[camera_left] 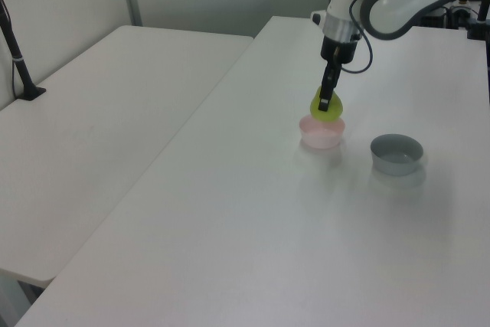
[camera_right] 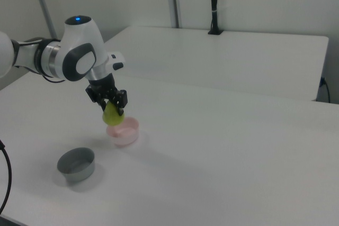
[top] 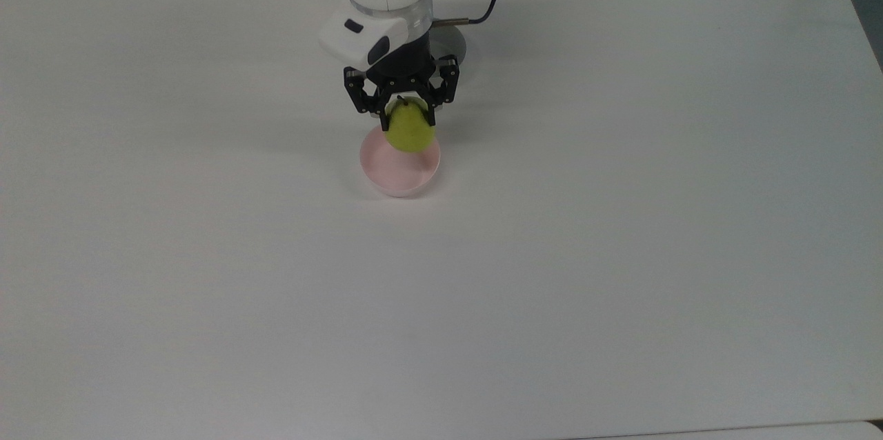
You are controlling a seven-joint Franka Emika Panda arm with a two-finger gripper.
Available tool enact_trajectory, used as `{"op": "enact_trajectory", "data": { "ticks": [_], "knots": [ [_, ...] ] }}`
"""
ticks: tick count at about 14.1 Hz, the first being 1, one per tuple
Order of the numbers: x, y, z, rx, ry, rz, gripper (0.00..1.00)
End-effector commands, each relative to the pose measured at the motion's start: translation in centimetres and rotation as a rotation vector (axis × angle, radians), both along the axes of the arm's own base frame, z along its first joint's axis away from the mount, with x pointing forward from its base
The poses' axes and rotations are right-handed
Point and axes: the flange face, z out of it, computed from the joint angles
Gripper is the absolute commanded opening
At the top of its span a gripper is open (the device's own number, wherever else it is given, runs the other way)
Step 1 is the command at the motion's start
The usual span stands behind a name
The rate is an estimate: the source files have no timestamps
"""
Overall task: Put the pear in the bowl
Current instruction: 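Lower the pear into the pink bowl and open the gripper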
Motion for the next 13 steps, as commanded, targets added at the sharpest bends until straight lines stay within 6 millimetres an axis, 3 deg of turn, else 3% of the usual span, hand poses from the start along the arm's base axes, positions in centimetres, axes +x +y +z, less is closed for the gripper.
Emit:
{"op": "enact_trajectory", "data": {
  "ticks": [1, 9, 10, 11, 12, 13],
  "knots": [
    [0.5, 0.1, -2.0, -0.009, -0.017, -0.017, 0.00],
    [1.8, -0.2, -7.0, -0.050, -0.011, -0.007, 0.00],
    [1.8, -0.2, -7.1, -0.053, -0.008, -0.005, 0.03],
    [1.8, -0.5, -7.1, -0.053, -0.008, -0.010, 0.22],
    [1.8, -0.7, -7.1, -0.053, -0.008, -0.013, 0.68],
    [1.8, -0.8, -7.0, -0.053, -0.008, -0.014, 0.84]
  ]
}}
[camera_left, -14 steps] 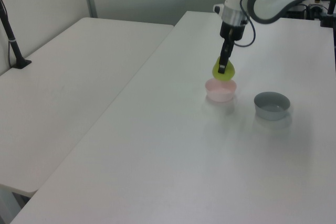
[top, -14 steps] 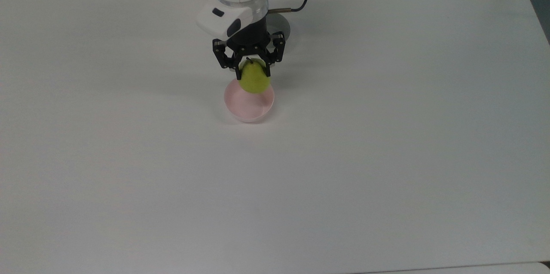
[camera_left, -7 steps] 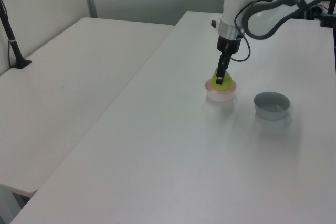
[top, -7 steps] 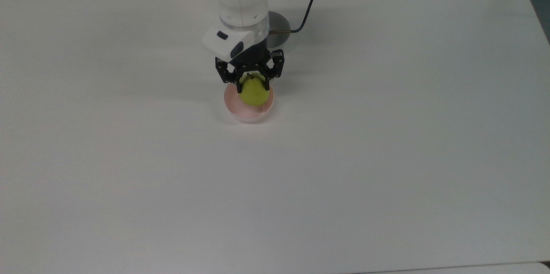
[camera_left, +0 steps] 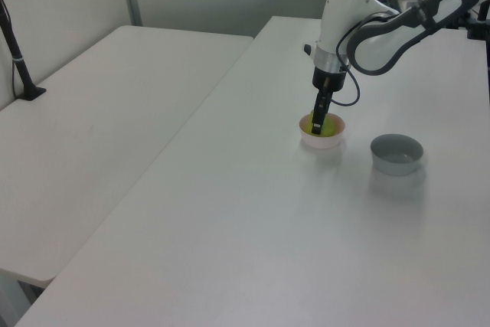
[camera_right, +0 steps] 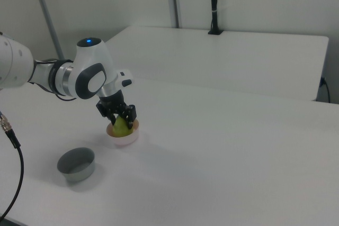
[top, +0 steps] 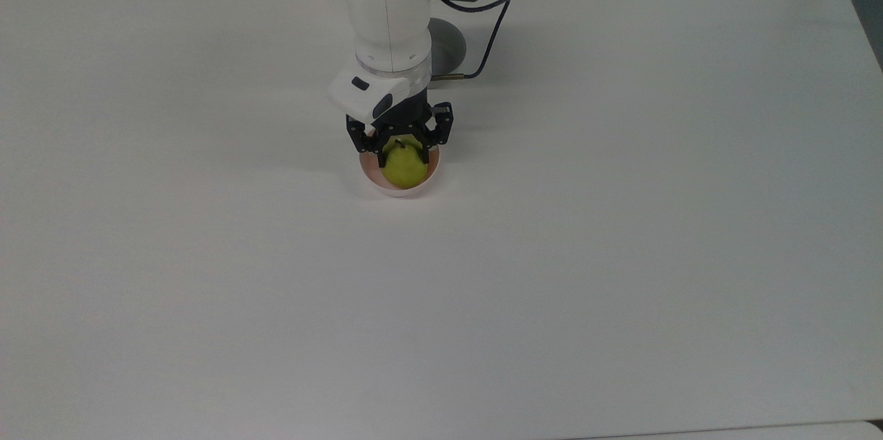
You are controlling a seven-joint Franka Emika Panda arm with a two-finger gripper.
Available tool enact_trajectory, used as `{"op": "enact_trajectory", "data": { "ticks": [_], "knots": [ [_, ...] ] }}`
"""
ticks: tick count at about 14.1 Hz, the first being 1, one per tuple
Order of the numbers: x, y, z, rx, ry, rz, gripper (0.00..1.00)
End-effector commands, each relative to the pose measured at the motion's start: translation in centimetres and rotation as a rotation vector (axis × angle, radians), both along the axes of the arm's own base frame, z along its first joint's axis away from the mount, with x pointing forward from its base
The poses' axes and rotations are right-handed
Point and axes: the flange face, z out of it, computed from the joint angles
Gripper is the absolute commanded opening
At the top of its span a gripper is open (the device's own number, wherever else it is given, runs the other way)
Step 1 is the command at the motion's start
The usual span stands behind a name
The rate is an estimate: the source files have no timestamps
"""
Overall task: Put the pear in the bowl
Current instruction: 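Lower the pear into the pink bowl and open the gripper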
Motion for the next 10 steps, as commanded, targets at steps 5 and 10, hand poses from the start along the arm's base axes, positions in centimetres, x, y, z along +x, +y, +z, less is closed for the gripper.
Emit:
{"op": "enact_trajectory", "data": {
  "ticks": [5, 10],
  "knots": [
    [0.5, -1.4, 1.7, -0.007, -0.036, -0.039, 1.00],
    [0.8, -2.2, 6.6, -0.019, 0.026, -0.051, 1.00]
  ]
}}
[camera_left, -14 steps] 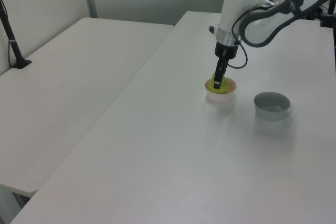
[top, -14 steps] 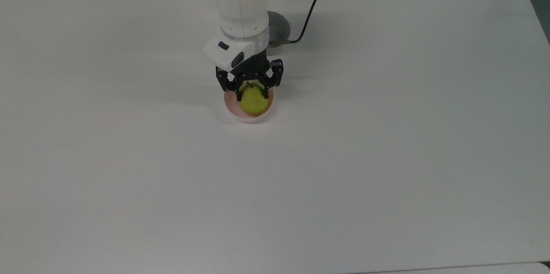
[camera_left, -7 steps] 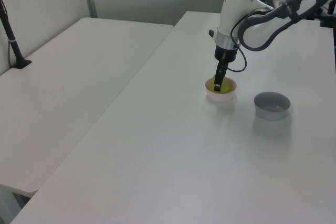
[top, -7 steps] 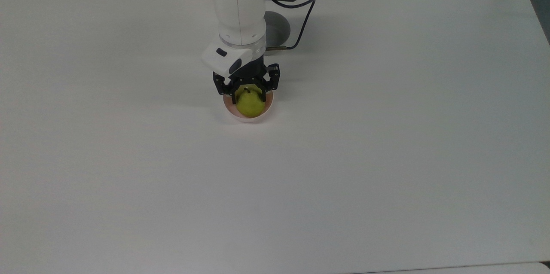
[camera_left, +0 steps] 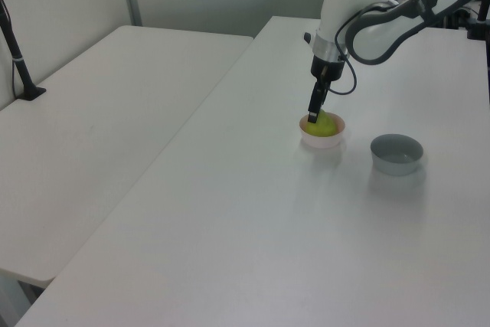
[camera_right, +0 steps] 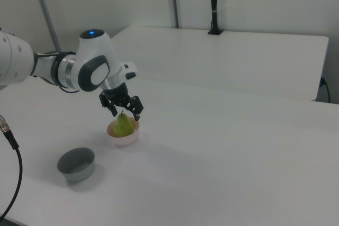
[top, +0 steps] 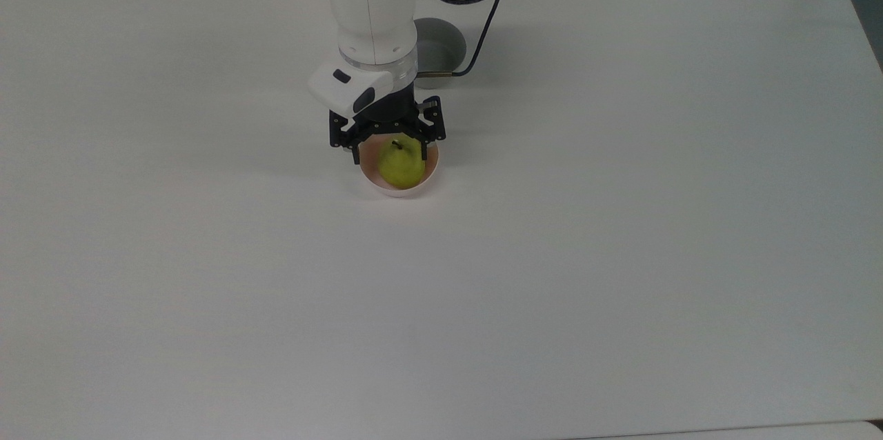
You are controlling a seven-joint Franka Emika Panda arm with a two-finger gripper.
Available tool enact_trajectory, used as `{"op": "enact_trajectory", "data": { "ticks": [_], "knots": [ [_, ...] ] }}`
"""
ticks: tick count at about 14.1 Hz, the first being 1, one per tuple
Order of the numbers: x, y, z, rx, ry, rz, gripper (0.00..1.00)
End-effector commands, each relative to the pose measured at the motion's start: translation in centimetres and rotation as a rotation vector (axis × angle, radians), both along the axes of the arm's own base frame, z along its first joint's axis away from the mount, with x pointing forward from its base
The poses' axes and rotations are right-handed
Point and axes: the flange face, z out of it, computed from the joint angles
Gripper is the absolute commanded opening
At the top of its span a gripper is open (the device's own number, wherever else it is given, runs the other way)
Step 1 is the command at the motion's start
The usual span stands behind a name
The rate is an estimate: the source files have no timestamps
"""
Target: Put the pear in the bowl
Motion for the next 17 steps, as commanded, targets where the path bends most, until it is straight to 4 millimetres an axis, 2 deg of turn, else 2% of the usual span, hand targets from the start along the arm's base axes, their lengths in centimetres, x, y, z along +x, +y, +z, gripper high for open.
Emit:
{"op": "enact_trajectory", "data": {
  "ticks": [1, 3, 4, 7, 10, 14, 17],
  "knots": [
    [-0.2, -1.4, 5.4, -0.028, 0.072, -0.023, 1.00],
    [-0.2, -2.5, 9.2, -0.027, 0.113, -0.042, 1.00],
    [-0.4, -3.9, 11.4, -0.022, 0.133, -0.072, 1.00],
    [-1.6, -6.3, 15.7, -0.011, 0.151, -0.117, 1.00],
    [-4.5, -9.5, 19.6, 0.015, 0.175, -0.174, 1.00],
    [-6.7, -12.3, 23.0, 0.028, 0.177, -0.220, 1.00],
    [-7.4, -14.0, 24.0, 0.028, 0.168, -0.236, 1.00]
  ]
}}
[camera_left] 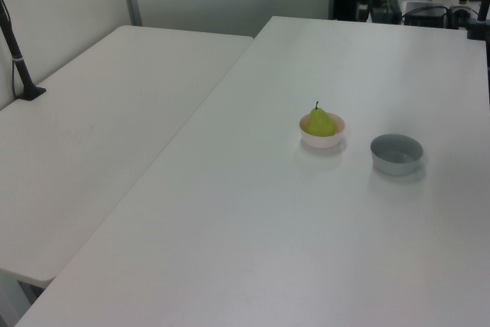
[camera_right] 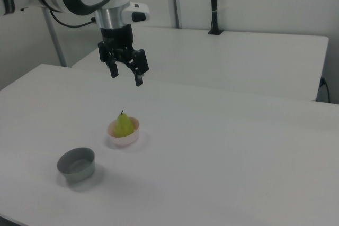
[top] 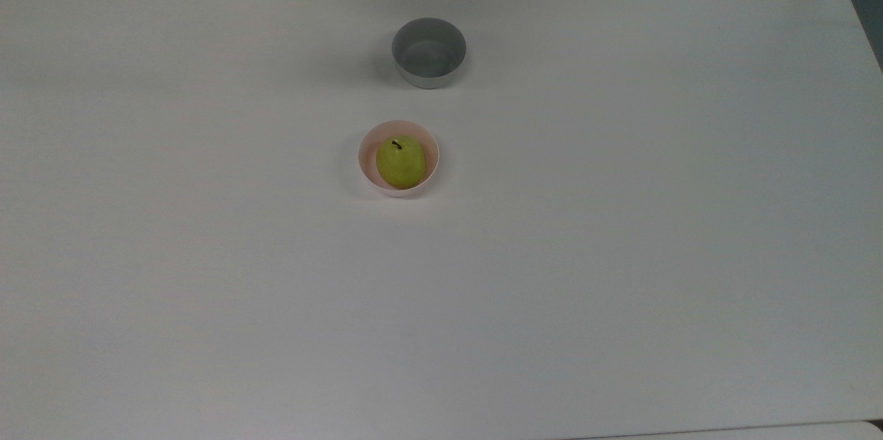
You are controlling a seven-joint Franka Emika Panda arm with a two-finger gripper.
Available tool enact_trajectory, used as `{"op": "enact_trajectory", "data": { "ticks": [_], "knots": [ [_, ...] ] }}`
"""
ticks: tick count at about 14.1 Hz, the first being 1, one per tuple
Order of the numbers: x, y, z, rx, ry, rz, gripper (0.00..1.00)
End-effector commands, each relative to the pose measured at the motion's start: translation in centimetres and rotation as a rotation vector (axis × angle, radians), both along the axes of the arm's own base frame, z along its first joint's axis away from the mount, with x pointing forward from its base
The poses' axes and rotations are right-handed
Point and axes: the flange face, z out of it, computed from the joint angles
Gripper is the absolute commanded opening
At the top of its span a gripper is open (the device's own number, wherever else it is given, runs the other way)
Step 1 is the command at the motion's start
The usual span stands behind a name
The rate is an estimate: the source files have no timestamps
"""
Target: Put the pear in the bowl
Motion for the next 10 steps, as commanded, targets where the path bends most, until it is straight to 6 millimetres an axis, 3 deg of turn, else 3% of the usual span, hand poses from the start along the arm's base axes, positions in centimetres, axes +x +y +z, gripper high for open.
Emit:
{"op": "enact_trajectory", "data": {
  "ticks": [1, 7, 10],
  "knots": [
    [-0.9, -1.2, 1.3, -0.008, -0.002, -0.025, 1.00],
    [-0.7, -2.5, 1.5, -0.024, -0.040, 0.192, 1.00],
    [-0.6, -2.5, 1.4, -0.019, -0.040, 0.198, 1.00]
  ]
}}
